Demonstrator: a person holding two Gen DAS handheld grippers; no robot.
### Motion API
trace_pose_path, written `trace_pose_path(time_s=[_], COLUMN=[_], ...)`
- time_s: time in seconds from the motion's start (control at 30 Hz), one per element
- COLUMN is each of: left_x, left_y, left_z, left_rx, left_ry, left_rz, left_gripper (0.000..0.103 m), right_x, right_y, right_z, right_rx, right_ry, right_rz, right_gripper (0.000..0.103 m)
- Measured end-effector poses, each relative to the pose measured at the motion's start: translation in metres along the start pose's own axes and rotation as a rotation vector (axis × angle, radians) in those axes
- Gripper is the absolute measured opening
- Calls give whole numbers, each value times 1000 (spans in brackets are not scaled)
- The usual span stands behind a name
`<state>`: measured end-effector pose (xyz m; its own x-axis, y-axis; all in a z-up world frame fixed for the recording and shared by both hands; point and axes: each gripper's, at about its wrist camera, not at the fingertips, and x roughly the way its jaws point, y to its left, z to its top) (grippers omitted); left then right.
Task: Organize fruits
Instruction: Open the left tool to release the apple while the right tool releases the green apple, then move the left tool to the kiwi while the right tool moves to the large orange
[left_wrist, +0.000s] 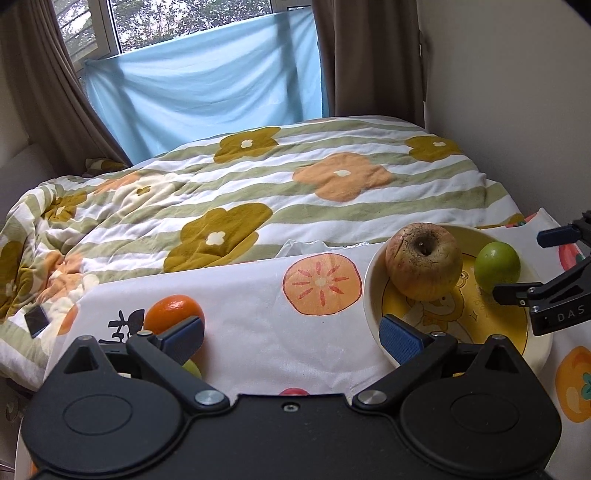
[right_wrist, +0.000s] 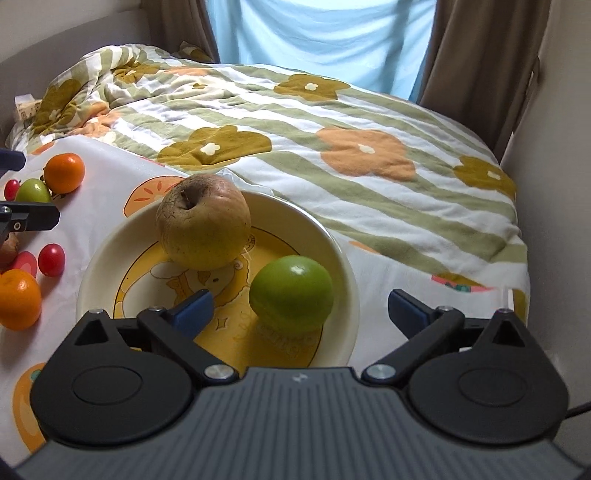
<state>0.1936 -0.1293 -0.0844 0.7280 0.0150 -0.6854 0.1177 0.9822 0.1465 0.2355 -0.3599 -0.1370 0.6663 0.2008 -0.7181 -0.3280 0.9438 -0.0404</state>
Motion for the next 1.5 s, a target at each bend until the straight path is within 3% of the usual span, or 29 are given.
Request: trace_pose_path(time_s=[0.33, 0.83, 1.23, 1.5], left_x=[-58, -137, -140, -111], left_y=[2, 36, 103, 147], left_z=[-14, -52, -75, -88], left_rx=[-53, -87, -40, 1], left_ry=[-91, -114, -125, -91], left_rz=[28, 131, 91, 13], left_gripper=[103, 103, 103, 103], right_x=[-55, -127, -130, -106], right_y=[-1, 55, 136, 178], right_z=[-3, -4, -5, -5], right_rx=[76, 139, 201, 317], right_ry=[-52, -69, -57, -25], right_rz=[-4, 51, 41, 1], right_gripper=[103, 103, 103, 103])
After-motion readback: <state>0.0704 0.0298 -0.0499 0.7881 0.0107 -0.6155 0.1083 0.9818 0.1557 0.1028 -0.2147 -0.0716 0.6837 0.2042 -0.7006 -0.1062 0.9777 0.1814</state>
